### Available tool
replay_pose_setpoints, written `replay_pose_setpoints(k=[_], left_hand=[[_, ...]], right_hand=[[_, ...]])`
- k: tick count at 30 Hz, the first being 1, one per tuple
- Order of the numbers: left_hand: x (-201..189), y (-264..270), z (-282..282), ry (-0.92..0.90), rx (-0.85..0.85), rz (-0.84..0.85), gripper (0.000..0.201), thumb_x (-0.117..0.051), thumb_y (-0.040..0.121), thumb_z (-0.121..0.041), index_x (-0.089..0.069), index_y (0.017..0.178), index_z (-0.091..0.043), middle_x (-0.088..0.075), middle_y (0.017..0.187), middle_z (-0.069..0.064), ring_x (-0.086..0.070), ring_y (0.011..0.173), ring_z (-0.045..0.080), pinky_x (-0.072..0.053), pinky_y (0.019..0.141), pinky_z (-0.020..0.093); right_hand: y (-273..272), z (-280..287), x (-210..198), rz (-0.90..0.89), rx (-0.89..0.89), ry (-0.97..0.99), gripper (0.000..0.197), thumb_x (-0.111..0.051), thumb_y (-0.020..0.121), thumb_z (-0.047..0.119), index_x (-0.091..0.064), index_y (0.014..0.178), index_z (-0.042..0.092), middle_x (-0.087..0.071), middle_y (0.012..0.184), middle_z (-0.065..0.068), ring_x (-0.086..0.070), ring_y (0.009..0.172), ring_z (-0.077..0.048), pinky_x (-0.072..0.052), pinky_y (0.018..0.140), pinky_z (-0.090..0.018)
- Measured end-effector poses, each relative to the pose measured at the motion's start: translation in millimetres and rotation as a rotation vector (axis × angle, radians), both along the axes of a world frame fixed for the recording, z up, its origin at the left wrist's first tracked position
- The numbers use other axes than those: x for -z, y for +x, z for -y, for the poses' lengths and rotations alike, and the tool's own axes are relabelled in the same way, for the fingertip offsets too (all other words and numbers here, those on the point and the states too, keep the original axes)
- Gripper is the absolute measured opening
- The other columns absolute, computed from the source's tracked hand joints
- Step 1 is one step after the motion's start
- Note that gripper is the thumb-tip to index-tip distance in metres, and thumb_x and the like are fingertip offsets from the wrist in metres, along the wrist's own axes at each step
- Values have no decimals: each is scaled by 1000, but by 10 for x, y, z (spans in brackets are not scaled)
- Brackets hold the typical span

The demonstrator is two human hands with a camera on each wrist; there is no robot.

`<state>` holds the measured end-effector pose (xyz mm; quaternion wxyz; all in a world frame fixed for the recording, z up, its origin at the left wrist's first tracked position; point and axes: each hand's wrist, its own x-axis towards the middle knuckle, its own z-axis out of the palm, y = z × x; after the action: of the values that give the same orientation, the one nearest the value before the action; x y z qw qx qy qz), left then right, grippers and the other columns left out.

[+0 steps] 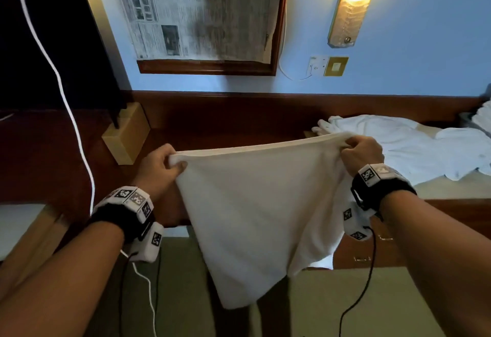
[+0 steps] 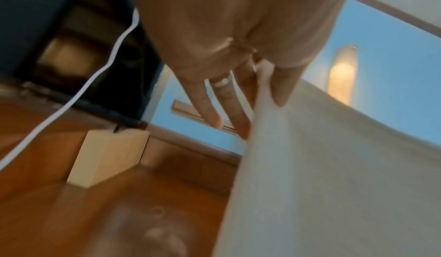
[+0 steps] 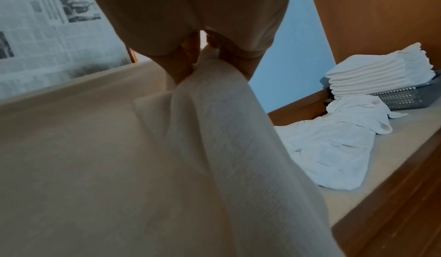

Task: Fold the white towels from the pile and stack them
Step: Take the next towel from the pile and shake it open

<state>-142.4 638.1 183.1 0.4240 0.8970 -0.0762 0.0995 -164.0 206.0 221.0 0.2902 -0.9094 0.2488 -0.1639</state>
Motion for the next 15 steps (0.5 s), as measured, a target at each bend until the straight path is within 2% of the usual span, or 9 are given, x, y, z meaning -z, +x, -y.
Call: replay_pose_setpoints(k=[1,3,5,7,9,11,13,14,15], left_hand=[[51,1,29,-86,-82,34,19,-75,87,-19,-56,88,-22,-58,73,-5,-53,65,12,-43,64,31],[102,1,72,-193,-227,35,18,-72,89,-12,-62,104,-14,-64,83,-2,-59,74,13,-47,67,29],[208,45,21,-156,-306,4,17,-70,92,-16,-69,102,-2,-68,88,9,-62,82,22,-51,74,36],[373,108,-123,-136,-374,-71,25,-67,94,-20,-71,96,5,-63,83,12,-57,81,21,-45,75,36],[522,101,-234,-109,-422,-137,29,-65,91,-25,-70,91,4,-56,81,9,-49,80,19,-39,73,33],[635,40,-342,-70,-460,-232,26,-64,93,-23,-72,99,1,-58,89,8,-50,86,18,-38,75,30],[743,-40,-487,-38,-516,-382,24,-62,97,-18,-71,112,-2,-63,102,8,-52,92,18,-43,70,26],[789,-58,-591,-51,-551,-444,21,-61,98,-18,-71,111,-5,-65,105,8,-54,92,20,-45,67,25],[817,-86,-696,-57,-590,-489,19,-60,98,-18,-71,108,-7,-67,107,10,-57,92,21,-48,68,27]], right_hand=[[-4,-9,68,-11,-16,6,29,-61,87,14,-72,113,14,-70,115,-12,-61,106,-36,-45,89,-34],[-19,-34,230,-33,-61,19,25,-61,89,13,-72,111,10,-68,116,-15,-60,107,-37,-44,89,-33],[-58,-47,433,-55,-92,24,23,-59,91,12,-71,109,4,-65,117,-20,-58,109,-38,-43,88,-33],[-128,-11,636,-92,-57,38,20,-58,92,12,-70,106,2,-65,115,-22,-59,108,-39,-44,86,-34],[-223,81,831,-172,8,56,18,-58,92,11,-69,103,2,-66,111,-23,-60,106,-39,-46,86,-36],[-330,189,1020,-284,50,56,18,-60,91,11,-67,105,1,-65,112,-23,-60,105,-38,-48,87,-38],[-429,254,1203,-379,71,40,21,-61,90,9,-66,109,2,-64,116,-22,-60,108,-38,-48,90,-39],[-473,268,1279,-403,83,37,23,-62,89,8,-66,111,2,-63,118,-22,-60,109,-38,-48,92,-40],[-511,279,1350,-414,93,37,24,-62,87,7,-66,111,2,-62,119,-22,-60,110,-39,-49,92,-41]])
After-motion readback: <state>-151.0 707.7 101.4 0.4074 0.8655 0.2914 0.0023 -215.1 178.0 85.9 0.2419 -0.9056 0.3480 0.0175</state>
